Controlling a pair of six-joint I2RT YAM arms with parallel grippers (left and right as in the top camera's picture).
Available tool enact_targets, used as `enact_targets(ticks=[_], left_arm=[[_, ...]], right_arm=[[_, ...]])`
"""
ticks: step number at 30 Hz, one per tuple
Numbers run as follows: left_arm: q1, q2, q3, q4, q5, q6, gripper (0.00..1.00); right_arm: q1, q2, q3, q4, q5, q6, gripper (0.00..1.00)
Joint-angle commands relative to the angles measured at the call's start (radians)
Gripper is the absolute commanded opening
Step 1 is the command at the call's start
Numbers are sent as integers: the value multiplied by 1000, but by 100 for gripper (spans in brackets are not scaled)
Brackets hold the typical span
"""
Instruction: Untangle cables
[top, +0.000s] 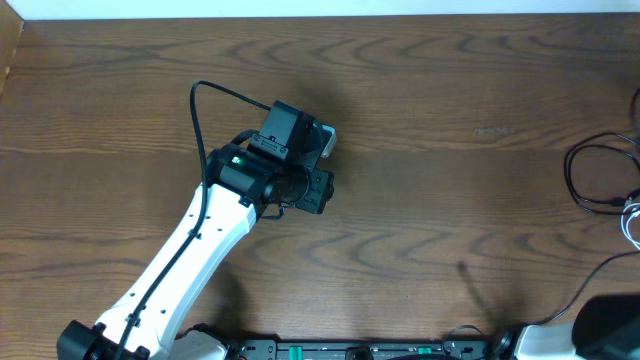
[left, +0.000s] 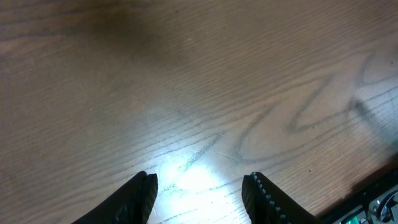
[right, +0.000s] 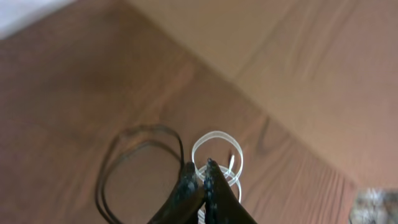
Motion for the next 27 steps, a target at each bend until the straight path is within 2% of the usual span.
enact_targets(ticks=[1, 3, 4, 5, 6, 7, 8, 11, 14, 16, 17, 20, 27], left_arm=[[4, 0, 20, -8, -3, -17, 50], [4, 0, 20, -10, -3, -17, 50], [4, 0, 20, -12, -3, -17, 50], [4, 0, 20, -14, -3, -18, 50], [4, 0, 20, -14, -3, -18, 50], [4, 0, 20, -14, -3, -21, 50], [4, 0, 20, -14, -3, -21, 50], [4, 0, 20, -16, -3, -28, 50], [4, 0, 20, -16, -3, -28, 50], [4, 0, 20, -16, -3, -28, 50], [4, 0, 20, -16, -3, -28, 50], [4, 0, 20, -16, -4, -28, 50], [4, 0, 20, -17, -4, -27, 50]], right_arm=[[-24, 69, -7, -26, 26, 90, 3], [-24, 85, -7, -21, -2, 90, 14], [-23, 87, -7, -19, -29, 90, 27], [-23, 87, -7, -16, -75, 90, 49], [-23, 86, -7, -13, -134, 90, 63], [-23, 86, -7, -14, -215, 87, 72], [-23, 86, -7, -23, -311, 69, 76], [-21, 86, -7, -120, -620, 16, 80], [-8, 86, -7, -246, -790, 6, 79], [9, 86, -7, -330, -837, 2, 78], [22, 86, -7, -384, -837, -9, 77], [52, 86, -8, -511, -760, -4, 65], [106, 84, -18, -724, -570, 156, 67]])
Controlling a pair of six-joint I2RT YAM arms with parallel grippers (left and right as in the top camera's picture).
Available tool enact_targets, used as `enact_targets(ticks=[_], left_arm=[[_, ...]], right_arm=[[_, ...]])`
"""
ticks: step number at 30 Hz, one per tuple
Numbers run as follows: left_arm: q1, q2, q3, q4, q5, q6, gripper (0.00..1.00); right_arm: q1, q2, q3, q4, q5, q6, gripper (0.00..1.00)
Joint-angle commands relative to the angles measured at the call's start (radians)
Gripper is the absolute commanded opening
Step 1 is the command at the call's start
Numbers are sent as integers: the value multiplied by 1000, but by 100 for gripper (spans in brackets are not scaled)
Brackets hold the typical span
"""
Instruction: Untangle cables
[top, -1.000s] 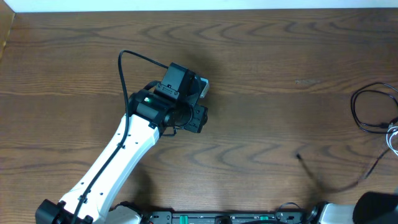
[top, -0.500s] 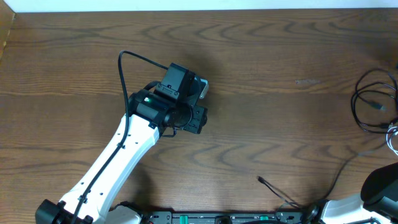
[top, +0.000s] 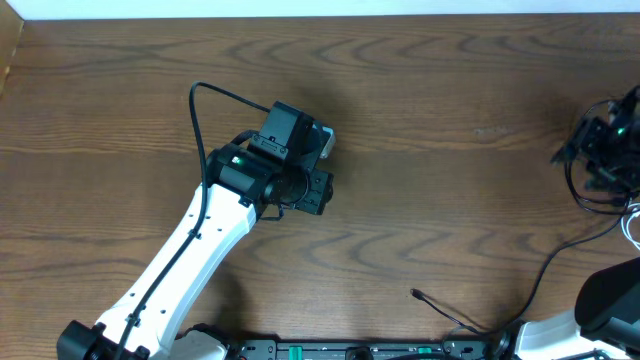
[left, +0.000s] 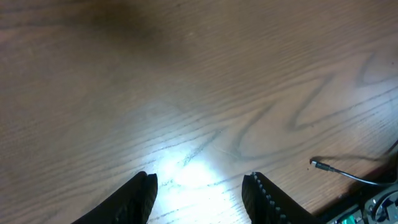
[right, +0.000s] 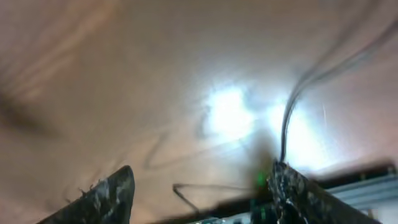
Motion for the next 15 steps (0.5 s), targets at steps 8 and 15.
enact_targets(ticks=[8, 15], left_arm=[[4, 0, 20, -3, -4, -6, 50], [4, 0, 20, -3, -3, -6, 50]], right_arm=[[70, -157, -213, 33, 161, 208, 67], [124, -426, -529, 214, 163, 335, 68]])
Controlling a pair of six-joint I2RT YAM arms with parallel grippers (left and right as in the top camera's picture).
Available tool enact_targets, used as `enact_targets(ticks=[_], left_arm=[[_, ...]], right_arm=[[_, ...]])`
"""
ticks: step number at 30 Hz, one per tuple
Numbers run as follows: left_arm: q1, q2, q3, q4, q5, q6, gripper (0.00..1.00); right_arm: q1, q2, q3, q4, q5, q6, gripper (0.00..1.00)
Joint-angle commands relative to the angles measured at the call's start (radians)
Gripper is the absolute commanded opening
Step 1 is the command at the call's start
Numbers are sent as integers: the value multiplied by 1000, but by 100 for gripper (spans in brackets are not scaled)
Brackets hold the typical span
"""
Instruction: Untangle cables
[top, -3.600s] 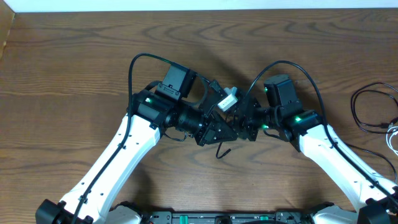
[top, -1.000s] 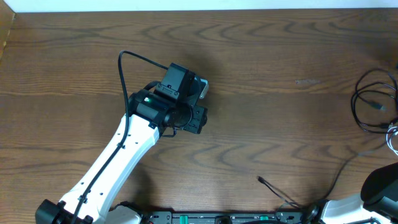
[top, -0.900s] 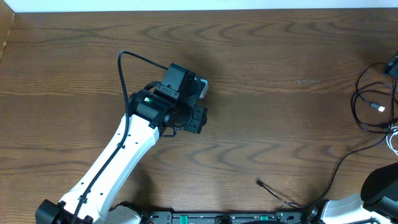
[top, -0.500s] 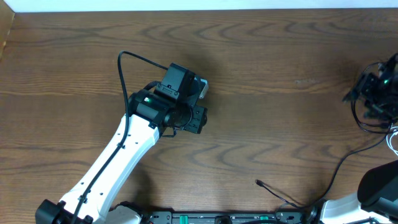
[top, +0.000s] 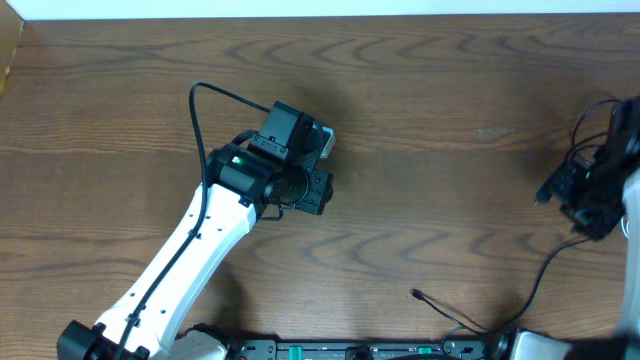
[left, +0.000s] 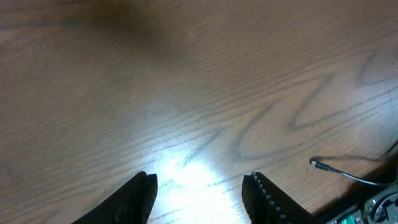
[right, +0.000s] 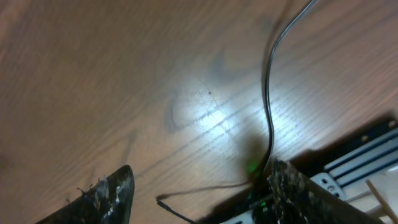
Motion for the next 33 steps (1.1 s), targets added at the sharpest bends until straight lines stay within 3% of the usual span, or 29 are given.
enact_targets(ticks=[1, 10, 14, 23, 33], left_arm=[[4, 0, 19, -2, -4, -6, 50], [4, 0, 19, -2, -3, -6, 50], [4, 0, 19, -3, -3, -7, 50], [4, 1, 19, -6, -3, -10, 50], [4, 0, 19, -18, -3, -9, 50]], right_arm=[[44, -115, -130, 38, 18, 111, 68], [193, -182, -439, 100, -2, 225, 72], [198, -182, -513, 171, 28, 376, 92], [197, -180, -621, 471, 426, 393, 83], [197, -155, -744, 700, 529, 393, 79]])
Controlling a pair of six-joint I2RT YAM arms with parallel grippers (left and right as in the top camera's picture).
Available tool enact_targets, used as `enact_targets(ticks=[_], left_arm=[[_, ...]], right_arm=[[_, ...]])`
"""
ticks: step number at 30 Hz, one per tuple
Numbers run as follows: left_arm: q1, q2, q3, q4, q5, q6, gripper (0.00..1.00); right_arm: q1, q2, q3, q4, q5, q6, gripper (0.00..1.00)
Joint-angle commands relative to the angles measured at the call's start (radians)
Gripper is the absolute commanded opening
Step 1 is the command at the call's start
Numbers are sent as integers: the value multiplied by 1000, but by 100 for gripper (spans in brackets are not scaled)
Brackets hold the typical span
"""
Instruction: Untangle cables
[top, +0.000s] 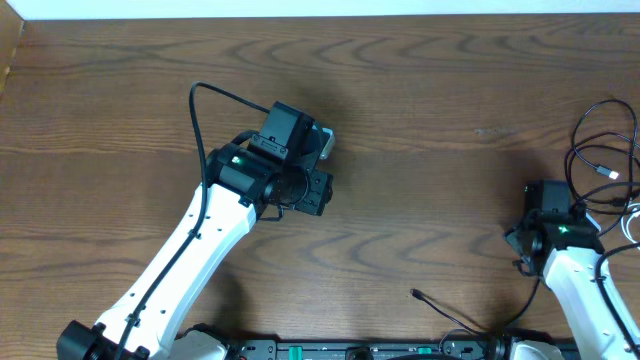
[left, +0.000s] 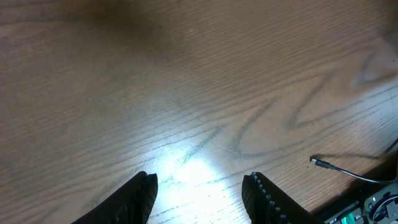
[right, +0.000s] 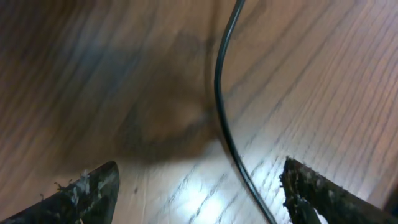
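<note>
A tangle of black cable loops (top: 598, 150) lies at the table's far right, with a white cable (top: 630, 215) beside it. Another black cable end (top: 415, 293) rests near the front edge; its tip (left: 317, 163) shows in the left wrist view. My right gripper (top: 548, 198) is open low over the table, left of the loops. A black cable (right: 221, 106) runs across the wood between its fingers (right: 87, 186), and the gripper (right: 199, 190) holds nothing. My left gripper (top: 318, 190) hovers open over bare wood left of centre, its span (left: 200, 193) empty.
The dark wooden table (top: 420, 120) reaches a pale wall at the back. A rail with electronics (top: 350, 350) runs along the front edge. The left arm's own black cable (top: 200, 110) arcs above its wrist.
My right gripper has moved from the far right edge to a spot further left and lower, close to the wood. The black loops at the right now show uncovered. The left arm has not moved.
At first my right gripper was shut above a black and a white coil at the right edge. Then it was open over those cables, and a black cable end lay at the front middle. It stayed open and now sits low, left of the loops.
</note>
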Motion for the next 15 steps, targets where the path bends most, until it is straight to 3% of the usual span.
enact_targets(ticks=[1, 11, 15], left_arm=[[4, 1, 18, -6, -4, -9, 50], [4, 0, 18, -5, -7, -9, 50], [4, 1, 18, -5, -7, -9, 50]], right_arm=[[5, 18, -42, 21, 72, 18, 78], [3, 37, -149, 126, 23, 37, 78], [3, 37, -199, 195, -29, 38, 70]])
